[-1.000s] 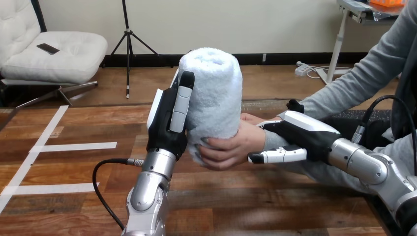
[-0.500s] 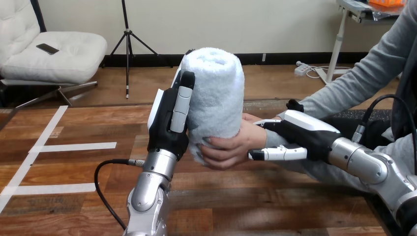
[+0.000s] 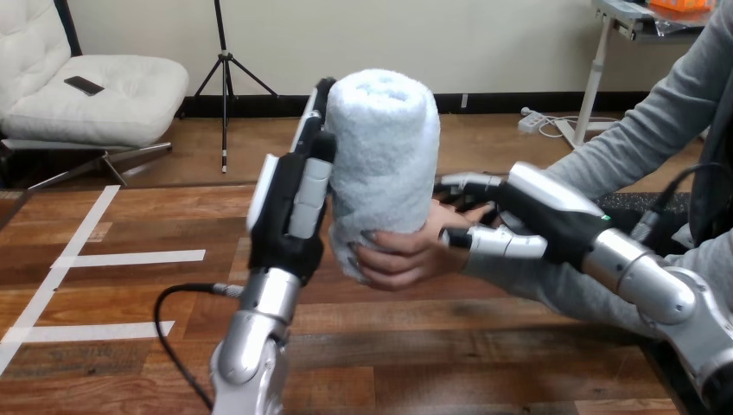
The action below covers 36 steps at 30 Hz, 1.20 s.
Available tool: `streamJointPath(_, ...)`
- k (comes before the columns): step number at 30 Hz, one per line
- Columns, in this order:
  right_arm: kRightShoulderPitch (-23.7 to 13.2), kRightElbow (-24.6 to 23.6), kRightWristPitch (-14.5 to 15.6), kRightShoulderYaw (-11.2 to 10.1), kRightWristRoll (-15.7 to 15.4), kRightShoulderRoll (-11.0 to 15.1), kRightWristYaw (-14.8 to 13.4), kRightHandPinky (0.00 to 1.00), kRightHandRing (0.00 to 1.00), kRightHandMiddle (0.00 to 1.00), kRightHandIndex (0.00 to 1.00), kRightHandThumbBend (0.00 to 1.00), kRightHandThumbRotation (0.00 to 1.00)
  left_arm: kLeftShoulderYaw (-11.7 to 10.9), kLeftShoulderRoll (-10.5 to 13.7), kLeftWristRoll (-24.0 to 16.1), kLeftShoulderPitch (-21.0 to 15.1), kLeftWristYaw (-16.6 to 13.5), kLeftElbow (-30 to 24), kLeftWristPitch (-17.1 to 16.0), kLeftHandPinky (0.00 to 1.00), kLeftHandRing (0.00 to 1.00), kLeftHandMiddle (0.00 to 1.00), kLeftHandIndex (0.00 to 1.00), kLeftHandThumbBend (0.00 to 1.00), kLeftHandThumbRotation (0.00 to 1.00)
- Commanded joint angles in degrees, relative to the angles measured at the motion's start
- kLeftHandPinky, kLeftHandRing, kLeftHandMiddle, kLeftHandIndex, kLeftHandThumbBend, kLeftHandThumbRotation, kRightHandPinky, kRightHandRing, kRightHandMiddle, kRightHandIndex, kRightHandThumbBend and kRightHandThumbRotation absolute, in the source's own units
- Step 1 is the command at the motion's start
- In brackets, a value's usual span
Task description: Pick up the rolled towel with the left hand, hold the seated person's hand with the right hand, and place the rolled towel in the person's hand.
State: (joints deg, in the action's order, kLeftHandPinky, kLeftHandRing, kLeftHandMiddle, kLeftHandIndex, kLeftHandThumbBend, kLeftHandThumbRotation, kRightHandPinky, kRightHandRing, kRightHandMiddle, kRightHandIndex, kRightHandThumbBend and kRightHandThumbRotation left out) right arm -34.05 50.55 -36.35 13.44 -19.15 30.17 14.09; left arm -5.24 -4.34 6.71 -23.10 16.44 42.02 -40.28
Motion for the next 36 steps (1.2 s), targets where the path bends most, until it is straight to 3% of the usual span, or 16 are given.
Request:
streamJointPath(1, 2.33, -7.47, -0.24, -4.34, 3.88, 1.96, -0.38, 0.71, 0.83, 0.86, 0.87, 1.00, 1.00, 0.50, 1.20, 1.15, 2.79, 0.36, -8.01, 0.75, 1.00, 1.00, 1.00, 0.98, 1.00, 0.96)
streamJointPath(7, 7.12, -14.23, -0.20, -7.24, 7.74, 1.61, -0.19, 0.73, 0.84, 0.86, 0.87, 1.00, 1.00, 0.57, 1.39, 1.72, 6.93, 0.65, -13.75, 1.69, 1.00, 1.00, 0.99, 0.97, 1.00, 0.98)
streamJointPath(10, 10.08, -19.09, 1.37, -8.49, 9.52, 1.44, 0.10, 0.74, 0.84, 0.86, 0.87, 1.00, 1.00, 0.80, 1.60, 1.71, 9.15, 0.42, -16.96, 2.59, 1.00, 1.00, 0.98, 0.96, 1.00, 0.98)
streamJointPath(13, 12.39, -21.80, 1.19, -9.68, 13.01, 0.98, 1.56, 0.75, 0.85, 0.86, 0.87, 1.00, 1.00, 0.73, 1.69, 2.16, 10.87, 0.53, -18.87, 2.25, 1.00, 1.00, 0.98, 0.96, 0.99, 0.99)
streamJointPath(18, 16.99, -28.26, 2.26, -11.16, 13.60, 0.99, 0.47, 0.77, 0.86, 0.86, 0.87, 1.00, 1.00, 1.08, 2.21, 1.73, 14.62, 0.19, -23.49, 2.77, 1.00, 0.99, 0.97, 0.95, 1.00, 0.99)
streamJointPath(22, 19.70, -32.66, 4.05, -12.03, 14.58, 0.96, 0.72, 0.78, 0.86, 0.87, 0.87, 1.00, 1.00, 1.30, 2.42, 1.65, 16.59, 0.03, -25.72, 2.57, 1.00, 0.99, 0.97, 0.95, 1.00, 0.99)
streamJointPath(25, 21.95, -35.57, 3.69, -12.72, 15.93, 0.62, 0.79, 0.79, 0.87, 0.87, 0.88, 1.00, 1.00, 1.47, 2.89, 2.00, 18.26, 0.64, -27.23, 1.83, 1.00, 0.99, 0.97, 0.95, 0.99, 0.99)
streamJointPath(28, 24.32, -38.45, 4.26, -13.33, 18.62, -0.13, 1.40, 0.80, 0.88, 0.88, 0.88, 1.00, 1.00, 1.67, 3.38, 2.42, 20.06, 1.23, -28.90, 1.42, 1.00, 0.98, 0.97, 0.95, 0.97, 0.99)
streamJointPath(36, 31.54, -46.65, 3.84, -13.77, 21.25, -3.24, -0.86, 0.84, 0.89, 0.88, 0.89, 1.00, 1.00, 2.18, 4.34, 2.48, 26.24, 1.94, -34.15, 1.24, 0.95, 0.96, 0.95, 0.94, 0.96, 0.98)
